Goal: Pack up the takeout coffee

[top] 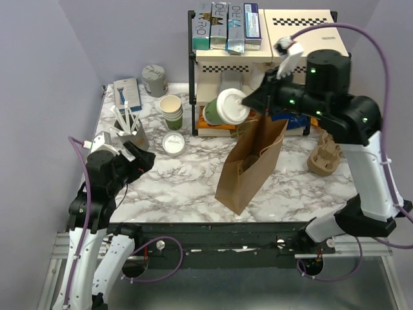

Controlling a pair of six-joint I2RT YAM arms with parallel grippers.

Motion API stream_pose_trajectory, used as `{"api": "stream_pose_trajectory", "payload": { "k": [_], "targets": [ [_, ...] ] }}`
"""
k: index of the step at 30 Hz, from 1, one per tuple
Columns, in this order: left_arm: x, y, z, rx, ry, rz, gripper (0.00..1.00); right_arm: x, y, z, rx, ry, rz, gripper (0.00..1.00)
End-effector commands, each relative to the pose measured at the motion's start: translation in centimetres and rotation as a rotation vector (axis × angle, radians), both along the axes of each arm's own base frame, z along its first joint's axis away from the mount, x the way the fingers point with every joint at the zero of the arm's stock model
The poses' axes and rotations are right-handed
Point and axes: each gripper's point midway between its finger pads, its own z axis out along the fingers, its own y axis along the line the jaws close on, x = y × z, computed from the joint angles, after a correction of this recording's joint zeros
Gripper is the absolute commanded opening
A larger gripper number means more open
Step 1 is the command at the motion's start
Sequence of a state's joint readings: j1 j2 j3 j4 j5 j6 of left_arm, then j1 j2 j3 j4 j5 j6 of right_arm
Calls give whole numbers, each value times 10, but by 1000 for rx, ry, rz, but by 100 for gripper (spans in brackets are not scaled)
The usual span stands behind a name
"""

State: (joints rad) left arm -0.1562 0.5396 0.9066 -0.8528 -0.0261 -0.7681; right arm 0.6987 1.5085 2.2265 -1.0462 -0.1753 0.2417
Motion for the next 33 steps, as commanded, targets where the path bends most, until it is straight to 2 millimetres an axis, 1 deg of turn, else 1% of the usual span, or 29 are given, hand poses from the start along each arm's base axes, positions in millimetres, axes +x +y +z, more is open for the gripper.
{"api": "stream_pose_trajectory", "payload": {
  "k": [1,2,4,5,6,7,8,9,10,11,12,13,14,15,16,17,18,19,20,22,23,24,25,26,27,28,30,31,33],
  "targets": [
    [23,-48,55,-151,-173,-222,99,7,-52,1,22,81,-171,1],
    [26,-57,59,-164,-173,-263,99,14,-71,-2,15,103,-232,1],
    [29,-70,74,-174,-214,-317,99,16,-89,-3,14,120,-285,1],
    [32,-74,82,-173,-228,-327,99,18,-105,-4,15,128,-334,1],
    [30,-86,89,-156,-257,-368,99,18,-112,-4,21,133,-353,1],
    [30,-92,93,-141,-270,-385,99,16,-118,-4,30,138,-362,1],
    [31,-102,101,-129,-280,-408,99,15,-133,-2,41,133,-404,1],
    [28,-117,106,-118,-294,-455,99,14,-139,0,47,128,-421,1],
    [27,-127,109,-101,-308,-496,99,13,-143,0,52,127,-422,1],
    [29,-139,112,-99,-308,-532,99,13,-152,-3,51,144,-451,1],
    [22,-158,119,-111,-336,-611,99,10,-157,-3,54,141,-460,1],
    [21,-168,121,-99,-355,-654,99,9,-160,-3,55,139,-469,1],
    [24,-179,122,-90,-352,-681,99,9,-166,-4,56,135,-491,1],
    [22,-188,129,-86,-382,-712,99,6,-169,-5,56,134,-498,1],
    [17,-199,130,-74,-395,-753,99,4,-170,-5,54,130,-500,1],
    [22,-207,136,-42,-410,-764,99,2,-171,-7,50,132,-502,1],
    [23,-211,136,-17,-403,-768,99,1,-171,-12,45,147,-498,1],
    [28,-214,137,17,-407,-755,99,-4,-169,-13,49,151,-482,1],
    [28,-227,141,34,-406,-773,99,-5,-168,-17,47,161,-475,1],
    [29,-240,139,76,-410,-815,99,-8,-168,-23,39,174,-469,1],
    [35,-251,139,99,-402,-818,99,-8,-167,-24,38,175,-466,1],
    [37,-257,136,130,-398,-830,99,-8,-168,-25,32,174,-467,1],
    [38,-260,127,160,-364,-836,99,-8,-166,-27,31,181,-457,1],
    [47,-266,123,197,-347,-822,99,-8,-166,-29,31,187,-454,1],
    [48,-267,115,238,-319,-815,99,-8,-165,-30,29,190,-447,1],
    [53,-267,112,263,-310,-794,99,-8,-164,-32,26,194,-442,1],
    [59,-273,103,301,-288,-792,98,-8,-163,-37,24,198,-432,1],
    [59,-275,100,310,-285,-803,97,-9,-160,-39,26,206,-416,1],
    [62,-282,95,313,-276,-815,87,-10,-159,-47,20,227,-406,1]
  ]
}}
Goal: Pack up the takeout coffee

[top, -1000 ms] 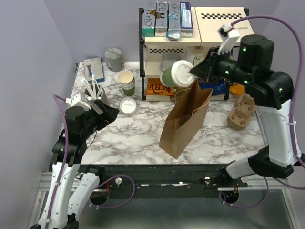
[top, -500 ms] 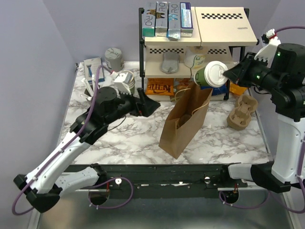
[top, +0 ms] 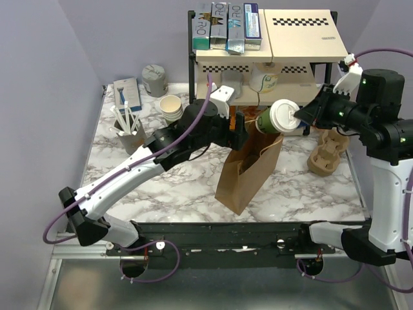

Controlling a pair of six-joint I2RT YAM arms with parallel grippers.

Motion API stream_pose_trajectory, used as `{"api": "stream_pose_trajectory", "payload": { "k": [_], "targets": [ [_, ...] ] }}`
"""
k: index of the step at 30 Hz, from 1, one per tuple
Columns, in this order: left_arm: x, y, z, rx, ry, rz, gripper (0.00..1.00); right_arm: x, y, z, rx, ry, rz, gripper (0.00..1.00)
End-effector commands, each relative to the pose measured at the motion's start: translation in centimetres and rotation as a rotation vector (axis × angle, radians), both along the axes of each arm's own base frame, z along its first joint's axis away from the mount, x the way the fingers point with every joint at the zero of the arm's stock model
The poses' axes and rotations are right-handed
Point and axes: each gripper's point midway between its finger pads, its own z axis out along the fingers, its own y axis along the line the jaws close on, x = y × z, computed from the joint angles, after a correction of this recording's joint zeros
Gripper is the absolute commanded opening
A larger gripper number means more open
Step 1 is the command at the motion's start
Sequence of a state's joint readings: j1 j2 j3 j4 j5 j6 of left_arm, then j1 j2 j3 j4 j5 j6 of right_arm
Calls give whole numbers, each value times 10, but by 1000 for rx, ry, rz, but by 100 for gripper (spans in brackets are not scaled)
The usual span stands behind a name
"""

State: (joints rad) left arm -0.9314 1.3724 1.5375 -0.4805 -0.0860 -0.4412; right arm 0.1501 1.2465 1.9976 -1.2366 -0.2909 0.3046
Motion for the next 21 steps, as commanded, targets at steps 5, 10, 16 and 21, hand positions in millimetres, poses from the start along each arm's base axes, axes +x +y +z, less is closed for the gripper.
{"api": "stream_pose_trajectory", "payload": {
  "k": [5,10,16,21],
  "targets": [
    [30,12,-19,147,-5,164,20,-17,11,-16,17,34,92,1],
    [31,19,-7,120,-50,182,0,-24,11,-33,0,78,112,1],
    [7,1,2,48,-107,3,0,-26,11,-41,-25,99,139,1],
    [-9,-7,7,22,-127,-55,0,-21,11,-44,-45,106,135,1]
  ]
}}
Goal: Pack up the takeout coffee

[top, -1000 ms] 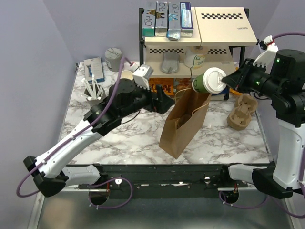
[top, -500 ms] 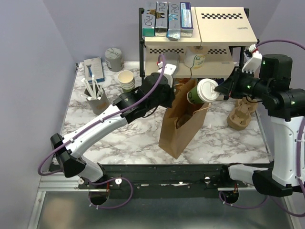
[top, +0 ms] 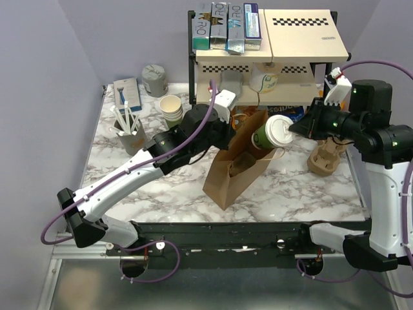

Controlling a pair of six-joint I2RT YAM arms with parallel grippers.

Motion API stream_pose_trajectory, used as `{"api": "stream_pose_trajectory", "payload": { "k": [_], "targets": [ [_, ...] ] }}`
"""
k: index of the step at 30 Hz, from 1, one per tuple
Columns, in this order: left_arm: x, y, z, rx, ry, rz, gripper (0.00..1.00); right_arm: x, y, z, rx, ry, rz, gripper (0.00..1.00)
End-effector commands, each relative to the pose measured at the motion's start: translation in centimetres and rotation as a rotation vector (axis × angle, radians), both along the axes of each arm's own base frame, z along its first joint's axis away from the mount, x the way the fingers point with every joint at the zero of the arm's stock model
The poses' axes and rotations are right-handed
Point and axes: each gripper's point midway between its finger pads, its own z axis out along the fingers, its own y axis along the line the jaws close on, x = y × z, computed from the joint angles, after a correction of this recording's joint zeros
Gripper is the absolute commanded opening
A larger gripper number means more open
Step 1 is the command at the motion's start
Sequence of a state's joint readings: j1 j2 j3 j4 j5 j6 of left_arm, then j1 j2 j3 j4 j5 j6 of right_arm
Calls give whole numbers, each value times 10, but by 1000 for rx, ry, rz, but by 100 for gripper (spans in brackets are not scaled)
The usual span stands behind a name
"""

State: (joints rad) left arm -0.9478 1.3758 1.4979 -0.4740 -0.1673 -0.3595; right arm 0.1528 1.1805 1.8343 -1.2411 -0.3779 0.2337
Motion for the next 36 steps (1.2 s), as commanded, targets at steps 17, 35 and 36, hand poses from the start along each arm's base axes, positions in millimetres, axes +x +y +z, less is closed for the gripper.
{"api": "stream_pose_trajectory", "payload": {
  "k": [17,35,36],
  "targets": [
    [-15,-9,21,-177,36,39,0,4,56,-58,-139,117,162,1],
    [-13,6,16,-301,109,-11,0,30,81,-49,-186,163,117,1],
    [-11,8,17,-308,107,2,0,30,83,-55,-198,185,125,1]
  ]
}}
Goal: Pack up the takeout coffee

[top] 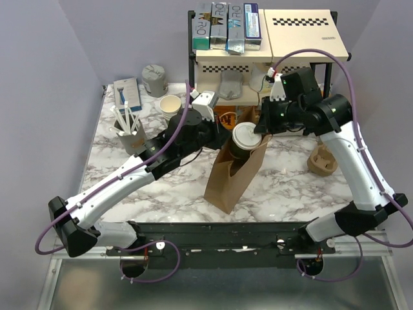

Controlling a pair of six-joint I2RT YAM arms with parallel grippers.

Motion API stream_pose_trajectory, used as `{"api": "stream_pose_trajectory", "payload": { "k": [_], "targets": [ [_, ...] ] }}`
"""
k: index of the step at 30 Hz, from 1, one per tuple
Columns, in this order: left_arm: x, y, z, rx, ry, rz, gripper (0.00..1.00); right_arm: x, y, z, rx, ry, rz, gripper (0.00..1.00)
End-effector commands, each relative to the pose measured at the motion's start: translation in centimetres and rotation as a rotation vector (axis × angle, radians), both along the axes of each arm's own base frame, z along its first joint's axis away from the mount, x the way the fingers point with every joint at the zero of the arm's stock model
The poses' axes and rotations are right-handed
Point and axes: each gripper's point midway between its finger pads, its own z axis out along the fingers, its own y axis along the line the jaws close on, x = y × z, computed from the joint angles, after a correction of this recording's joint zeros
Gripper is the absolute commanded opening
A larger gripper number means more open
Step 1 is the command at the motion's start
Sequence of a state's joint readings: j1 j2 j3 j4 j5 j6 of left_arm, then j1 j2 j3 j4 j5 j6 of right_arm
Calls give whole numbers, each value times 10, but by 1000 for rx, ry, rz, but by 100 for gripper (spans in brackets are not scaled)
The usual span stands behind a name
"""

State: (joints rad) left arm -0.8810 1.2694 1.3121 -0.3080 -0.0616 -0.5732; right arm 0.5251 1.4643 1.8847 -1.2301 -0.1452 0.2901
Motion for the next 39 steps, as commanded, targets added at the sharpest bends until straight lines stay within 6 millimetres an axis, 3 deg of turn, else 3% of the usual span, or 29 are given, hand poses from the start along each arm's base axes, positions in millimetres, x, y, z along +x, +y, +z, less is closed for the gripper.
{"api": "stream_pose_trajectory", "payload": {
  "k": [1,5,10,18,31,39],
  "targets": [
    [-7,0,19,-76,-5,-16,0,-5,-3,9,-28,-4,-17,1],
    [-3,1,20,-89,4,0,0,-15,8,-4,-61,-2,14,1],
    [-5,3,19,-88,4,-7,0,-10,-2,-23,-154,18,-38,1],
    [-1,6,15,-103,24,10,0,-17,17,-27,-140,18,15,1],
    [2,6,7,-151,73,36,0,-30,42,-67,-128,90,42,1],
    [16,27,0,-153,117,195,0,-38,49,-88,-153,105,81,1]
  ]
}}
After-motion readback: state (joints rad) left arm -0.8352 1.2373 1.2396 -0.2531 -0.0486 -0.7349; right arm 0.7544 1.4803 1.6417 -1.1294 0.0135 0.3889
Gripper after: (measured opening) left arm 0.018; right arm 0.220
